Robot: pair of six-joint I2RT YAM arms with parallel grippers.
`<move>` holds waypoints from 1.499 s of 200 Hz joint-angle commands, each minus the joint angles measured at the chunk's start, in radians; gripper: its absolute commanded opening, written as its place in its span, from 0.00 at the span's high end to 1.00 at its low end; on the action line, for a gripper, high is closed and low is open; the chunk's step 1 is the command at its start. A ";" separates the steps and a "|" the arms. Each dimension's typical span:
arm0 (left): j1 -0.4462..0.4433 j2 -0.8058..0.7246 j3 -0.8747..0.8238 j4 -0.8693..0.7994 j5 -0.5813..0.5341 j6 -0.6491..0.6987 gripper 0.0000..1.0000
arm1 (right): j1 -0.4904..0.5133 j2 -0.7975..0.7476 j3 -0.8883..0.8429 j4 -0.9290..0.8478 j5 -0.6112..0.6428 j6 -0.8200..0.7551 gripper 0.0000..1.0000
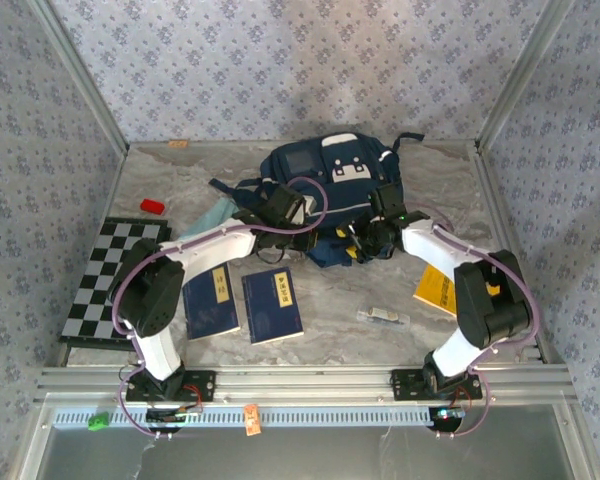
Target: Pack the student bag
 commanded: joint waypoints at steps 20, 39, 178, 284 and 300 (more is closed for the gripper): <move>-0.006 -0.001 0.065 -0.061 -0.005 0.098 1.00 | -0.021 0.032 0.055 0.018 -0.006 -0.032 0.91; 0.014 -0.012 0.055 -0.083 -0.026 0.120 1.00 | -0.037 0.016 0.048 0.006 -0.010 -0.045 1.00; 0.330 0.177 0.215 -0.094 -0.072 0.081 1.00 | -0.062 -0.159 -0.059 -0.027 0.039 -0.069 1.00; 0.351 0.232 0.370 -0.217 0.052 0.108 0.76 | 0.181 -0.085 0.022 0.052 0.202 -0.102 0.67; 0.350 0.142 0.279 -0.214 0.109 0.076 0.60 | 0.191 -0.133 0.012 -0.001 0.247 -0.172 0.51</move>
